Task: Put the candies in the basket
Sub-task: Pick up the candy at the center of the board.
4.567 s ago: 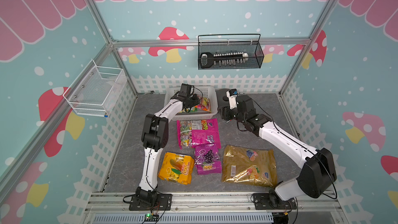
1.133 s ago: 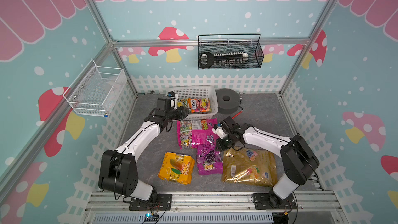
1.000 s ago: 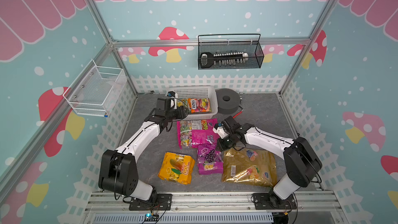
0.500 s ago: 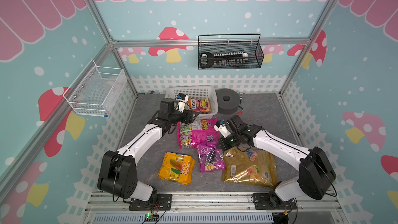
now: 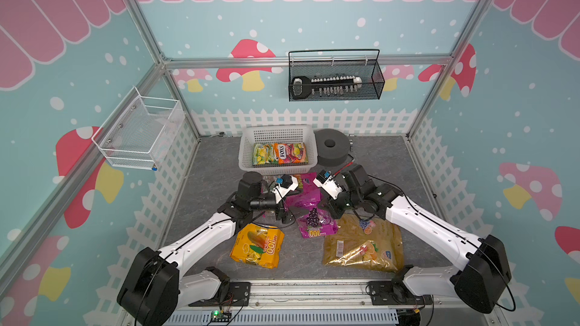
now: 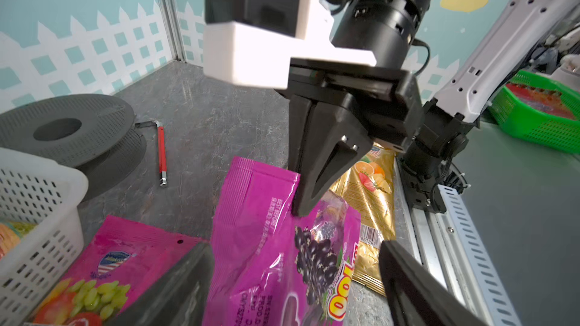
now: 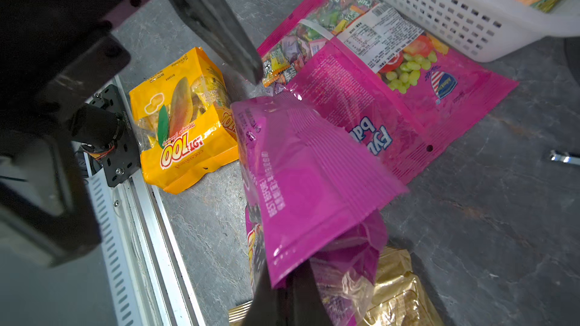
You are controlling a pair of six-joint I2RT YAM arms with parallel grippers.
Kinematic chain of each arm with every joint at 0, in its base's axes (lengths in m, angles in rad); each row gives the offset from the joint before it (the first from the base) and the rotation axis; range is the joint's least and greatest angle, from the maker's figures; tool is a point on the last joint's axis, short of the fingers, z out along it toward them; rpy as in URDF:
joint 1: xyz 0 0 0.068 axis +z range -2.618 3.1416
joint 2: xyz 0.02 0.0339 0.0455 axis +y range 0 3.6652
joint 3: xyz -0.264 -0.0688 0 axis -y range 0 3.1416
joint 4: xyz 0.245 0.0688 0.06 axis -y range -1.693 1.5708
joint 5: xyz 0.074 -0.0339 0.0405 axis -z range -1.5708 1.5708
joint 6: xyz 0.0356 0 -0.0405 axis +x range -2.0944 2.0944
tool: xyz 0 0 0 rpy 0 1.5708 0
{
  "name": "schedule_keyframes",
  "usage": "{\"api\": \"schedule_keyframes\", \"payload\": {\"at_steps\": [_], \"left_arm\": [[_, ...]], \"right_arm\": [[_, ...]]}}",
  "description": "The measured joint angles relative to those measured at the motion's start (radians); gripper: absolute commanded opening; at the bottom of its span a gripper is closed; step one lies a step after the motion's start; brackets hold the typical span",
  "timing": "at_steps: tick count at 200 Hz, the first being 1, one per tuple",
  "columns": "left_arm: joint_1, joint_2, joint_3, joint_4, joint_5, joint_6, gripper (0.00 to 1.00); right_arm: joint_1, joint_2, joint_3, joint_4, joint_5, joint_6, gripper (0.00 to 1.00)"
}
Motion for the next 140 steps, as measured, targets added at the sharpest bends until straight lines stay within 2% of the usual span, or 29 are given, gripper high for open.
{"api": "schedule_keyframes", "payload": {"at_steps": [26,55,104,140], "left_arm": [[-0.047,0.039,0.022,-0.018,-0.053,0.108,0.84],[-0.072,0.069,0.043,-0.026,-0.084,0.176,0.76],[-0.078,0.068,0.045,-0.045,-0.129,0.264,0.41],[-0.081,0.056,0.045,-0.057,-0.143,0.330,0.29]], "right_arm": [[0.000,-0.056,0.000,-0.003,0.008,-0.097,0.00],[0.000,-0.080,-0.003,-0.011,0.016,-0.178,0.00],[0.000,-0.084,-0.020,-0.019,0.018,-0.256,0.00],[0.000,-0.084,-0.021,-0.024,0.024,-0.262,0.00]]}}
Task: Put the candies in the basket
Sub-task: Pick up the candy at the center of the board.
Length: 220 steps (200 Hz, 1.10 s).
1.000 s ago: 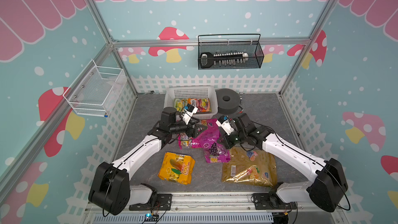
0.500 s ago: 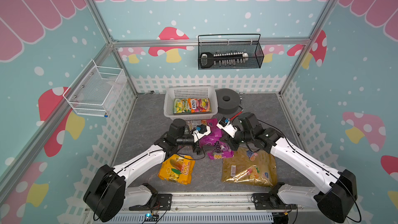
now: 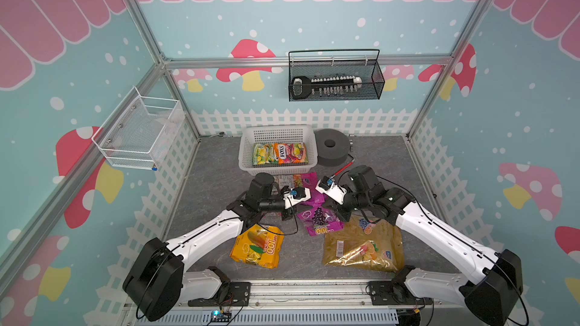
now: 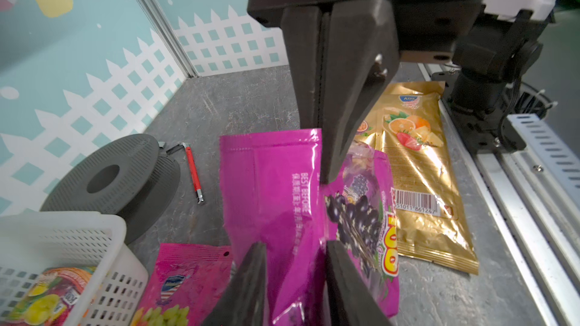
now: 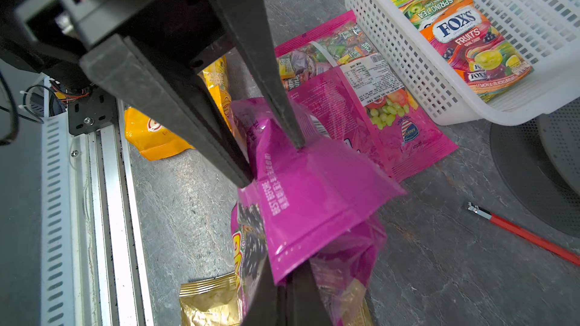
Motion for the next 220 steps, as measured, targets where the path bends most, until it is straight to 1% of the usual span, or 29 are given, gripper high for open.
{"api": "schedule_keyframes", "payload": {"at_steps": [20,41,57,79,112,123,136,145,160,175,198,220], "left_arm": [[-0.005,-0.002,0.000,-0.006,-0.008,0.029,0.29],[-0.008,-0.002,0.003,-0.022,-0.018,0.049,0.23],[-0.013,-0.001,0.014,-0.043,-0.029,0.064,0.16],[-0.016,0.003,0.028,-0.064,-0.035,0.079,0.00],[-0.018,0.018,0.057,-0.103,-0.041,0.081,0.00],[-0.018,0.018,0.063,-0.112,-0.043,0.080,0.00],[-0.018,0.018,0.067,-0.118,-0.047,0.079,0.00],[-0.018,0.018,0.071,-0.124,-0.052,0.076,0.00],[-0.019,0.018,0.079,-0.145,-0.062,0.062,0.00],[-0.020,0.018,0.086,-0.164,-0.074,0.039,0.00],[-0.021,0.021,0.105,-0.180,-0.092,0.002,0.00],[-0.019,0.026,0.130,-0.189,-0.115,-0.049,0.00]], "right_arm": [[0.000,0.000,0.000,0.000,0.003,0.001,0.00],[0.000,0.000,0.000,-0.001,0.005,0.005,0.00],[0.000,0.000,0.000,0.001,0.003,0.008,0.00],[0.000,0.000,0.000,0.010,0.003,0.013,0.00],[-0.001,0.000,0.000,0.013,0.013,0.013,0.00],[-0.001,0.000,0.000,0.014,0.017,0.013,0.07],[-0.001,0.000,-0.001,0.020,0.023,0.016,0.12],[-0.001,0.000,-0.002,0.029,0.025,0.014,0.18],[0.000,0.000,-0.002,0.053,0.033,0.018,0.23],[0.000,0.000,-0.004,0.070,0.048,0.026,0.32],[0.000,-0.002,-0.007,0.091,0.066,0.022,0.41],[0.000,-0.023,-0.020,0.111,0.090,0.032,0.48]]}}
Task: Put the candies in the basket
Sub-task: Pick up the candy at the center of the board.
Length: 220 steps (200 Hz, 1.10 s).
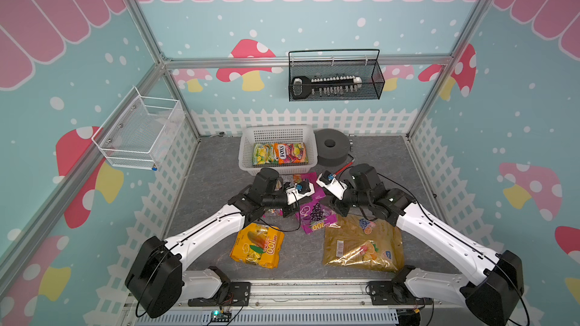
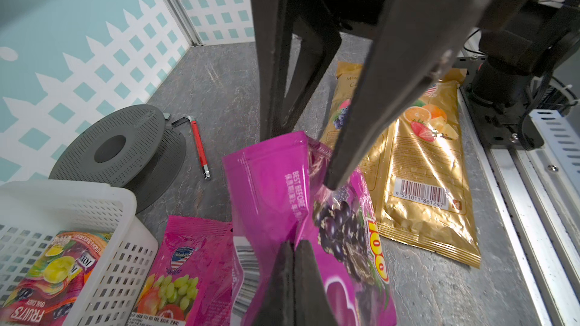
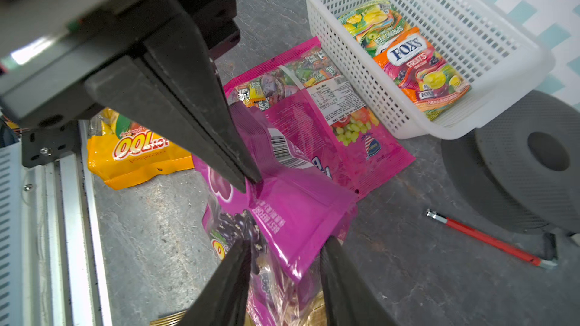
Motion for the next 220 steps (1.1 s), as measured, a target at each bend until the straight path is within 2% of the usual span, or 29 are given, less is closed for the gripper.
{"api": "schedule_keyframes", "payload": {"at_steps": [46,70,99,147,192,220], "left_arm": [[0.039,0.007,0.018,0.027,-0.019,-0.151,0.00],[0.086,0.007,0.018,0.065,-0.011,-0.249,0.00],[0.120,0.007,0.018,0.109,-0.008,-0.348,0.00],[0.151,-0.010,0.017,0.183,-0.035,-0.510,0.00],[0.155,-0.058,-0.002,0.314,-0.202,-0.689,0.00],[0.204,-0.032,0.000,0.385,-0.271,-0.801,0.00]], "right_arm": [[0.000,-0.126,-0.098,0.098,0.142,0.049,0.75],[-0.006,-0.153,-0.123,0.133,0.220,0.095,0.78],[-0.013,-0.155,-0.133,0.164,0.252,0.157,0.88],[-0.026,-0.122,-0.144,0.222,0.225,0.283,0.88],[-0.027,-0.040,-0.136,0.270,0.187,0.354,0.89],[-0.028,0.004,-0.103,0.296,0.185,0.383,0.89]]}}
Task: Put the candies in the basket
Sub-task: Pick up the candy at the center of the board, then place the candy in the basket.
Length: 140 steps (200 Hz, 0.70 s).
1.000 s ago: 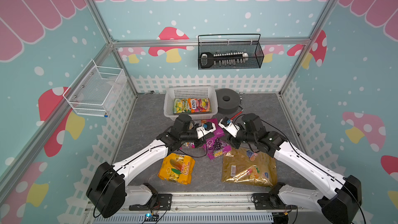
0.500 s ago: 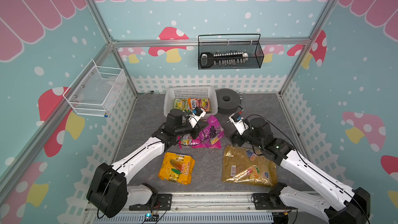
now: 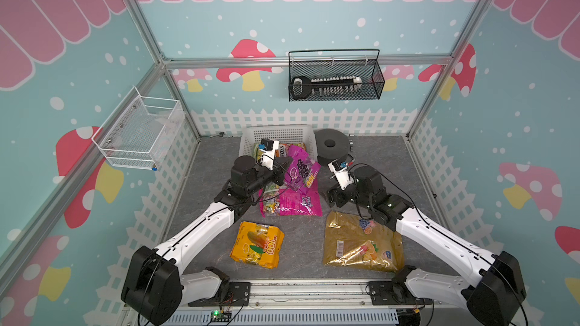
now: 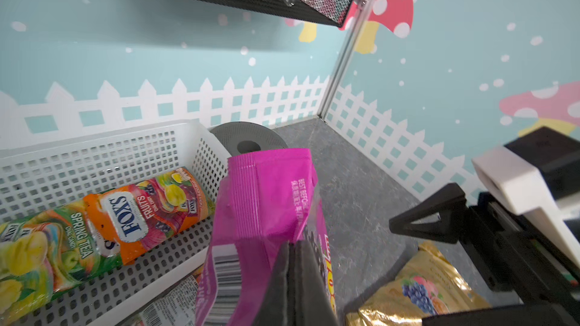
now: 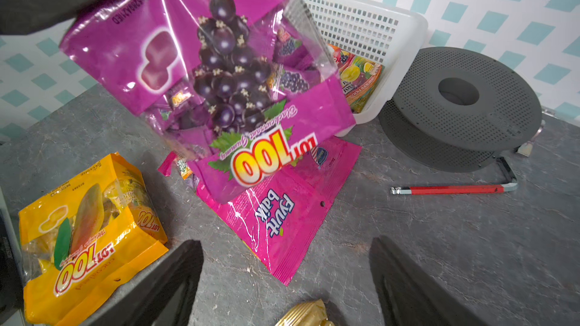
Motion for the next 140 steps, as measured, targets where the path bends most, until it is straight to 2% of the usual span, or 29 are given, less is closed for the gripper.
{"api": "schedule_keyframes", "payload": {"at_steps": [27,50,91,140], "left_arm": [[0.091,0.098,0.031,0.045,-0.005,-0.107,0.00],[0.130,0.195,0.079,0.073,-0.003,-0.170,0.00],[0.146,0.317,0.193,0.134,0.023,-0.263,0.00],[0.153,0.414,0.229,0.229,0.019,-0.404,0.00]], "right_arm": [[-0.005,0.009,0.029,0.037,0.000,0.017,0.89],[-0.006,0.009,0.034,0.062,0.008,0.030,0.89],[-0.006,0.008,0.034,0.067,0.029,0.032,0.89],[-0.006,0.000,0.034,0.072,0.060,0.031,0.88]]}}
